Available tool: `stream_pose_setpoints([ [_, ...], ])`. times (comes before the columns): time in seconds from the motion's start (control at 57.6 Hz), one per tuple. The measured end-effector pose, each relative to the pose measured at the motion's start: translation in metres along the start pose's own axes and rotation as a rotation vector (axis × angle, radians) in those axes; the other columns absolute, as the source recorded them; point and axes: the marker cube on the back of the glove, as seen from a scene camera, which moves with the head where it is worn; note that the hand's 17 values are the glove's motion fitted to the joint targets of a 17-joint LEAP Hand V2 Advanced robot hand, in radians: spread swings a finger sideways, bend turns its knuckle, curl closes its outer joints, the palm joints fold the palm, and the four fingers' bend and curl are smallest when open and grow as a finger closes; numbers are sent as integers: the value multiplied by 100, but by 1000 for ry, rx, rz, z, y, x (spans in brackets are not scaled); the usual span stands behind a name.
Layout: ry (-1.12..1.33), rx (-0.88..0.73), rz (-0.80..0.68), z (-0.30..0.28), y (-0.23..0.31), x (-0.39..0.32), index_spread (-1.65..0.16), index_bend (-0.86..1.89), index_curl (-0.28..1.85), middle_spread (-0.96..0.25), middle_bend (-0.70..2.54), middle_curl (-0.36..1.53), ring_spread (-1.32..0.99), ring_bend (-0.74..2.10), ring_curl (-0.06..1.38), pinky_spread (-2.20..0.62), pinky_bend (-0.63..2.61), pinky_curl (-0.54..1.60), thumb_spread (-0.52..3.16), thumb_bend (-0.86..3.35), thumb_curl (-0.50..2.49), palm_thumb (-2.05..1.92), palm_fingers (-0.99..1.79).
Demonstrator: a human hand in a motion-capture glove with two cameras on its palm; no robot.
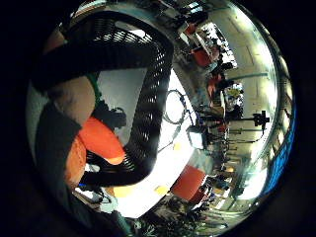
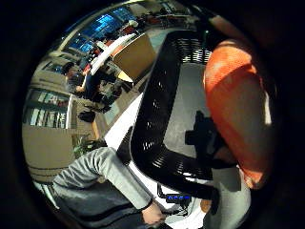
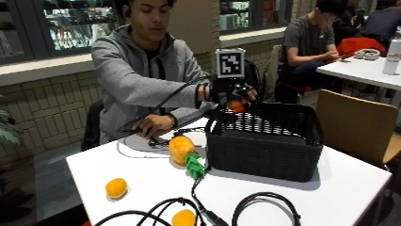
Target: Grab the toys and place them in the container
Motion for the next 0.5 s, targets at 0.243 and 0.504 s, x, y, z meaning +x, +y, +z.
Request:
stream_pose_setpoints([
  [0.243, -90, -111, -70, -10, 18, 14, -32, 12, 30, -2, 28, 55, -13, 44, 40, -1, 95, 45, 133, -2, 39, 11, -40],
  [0.504, -93, -91, -18, -2, 141, 84, -30, 11, 23, 4, 16, 45, -4, 20, 31, 6, 78, 37, 123, -2, 36, 5, -21],
])
